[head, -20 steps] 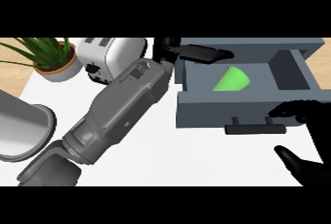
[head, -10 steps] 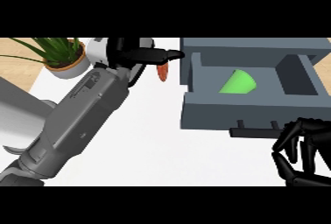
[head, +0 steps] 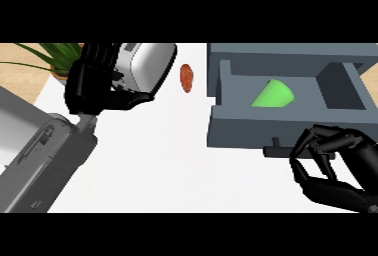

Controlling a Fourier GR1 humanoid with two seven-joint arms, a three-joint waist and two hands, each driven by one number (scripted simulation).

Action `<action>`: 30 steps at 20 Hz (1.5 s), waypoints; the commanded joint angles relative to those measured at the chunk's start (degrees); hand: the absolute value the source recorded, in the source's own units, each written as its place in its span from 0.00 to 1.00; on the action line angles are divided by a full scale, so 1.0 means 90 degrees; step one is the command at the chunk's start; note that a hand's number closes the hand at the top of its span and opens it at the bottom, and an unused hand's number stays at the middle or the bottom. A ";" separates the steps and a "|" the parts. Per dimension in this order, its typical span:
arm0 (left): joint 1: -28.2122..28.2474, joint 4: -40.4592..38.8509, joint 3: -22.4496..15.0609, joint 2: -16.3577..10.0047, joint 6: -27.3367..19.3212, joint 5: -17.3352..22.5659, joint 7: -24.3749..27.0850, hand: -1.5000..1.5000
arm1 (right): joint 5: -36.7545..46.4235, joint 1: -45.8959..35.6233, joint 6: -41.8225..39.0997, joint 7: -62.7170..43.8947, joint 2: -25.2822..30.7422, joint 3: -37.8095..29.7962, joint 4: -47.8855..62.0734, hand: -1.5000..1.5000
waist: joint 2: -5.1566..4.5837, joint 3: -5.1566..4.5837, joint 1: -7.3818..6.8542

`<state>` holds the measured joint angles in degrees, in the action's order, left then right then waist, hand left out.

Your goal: Pick up the cup, place it into the drawer and close the drawer

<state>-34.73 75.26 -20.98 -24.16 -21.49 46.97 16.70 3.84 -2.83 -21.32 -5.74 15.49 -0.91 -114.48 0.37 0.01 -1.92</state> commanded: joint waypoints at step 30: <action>0.3303 0.1173 0.2054 -0.0864 0.2747 0.0093 0.0127 0.00 | 0.4739 -0.3448 0.2445 0.3357 -0.0486 0.0729 0.8116 0.00 | -0.0068 0.0004 0.0083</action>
<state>-6.22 84.38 -4.74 -31.29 1.63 46.94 20.12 46.80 -28.19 -1.09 20.14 11.42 8.89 -52.81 0.04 -0.10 -1.05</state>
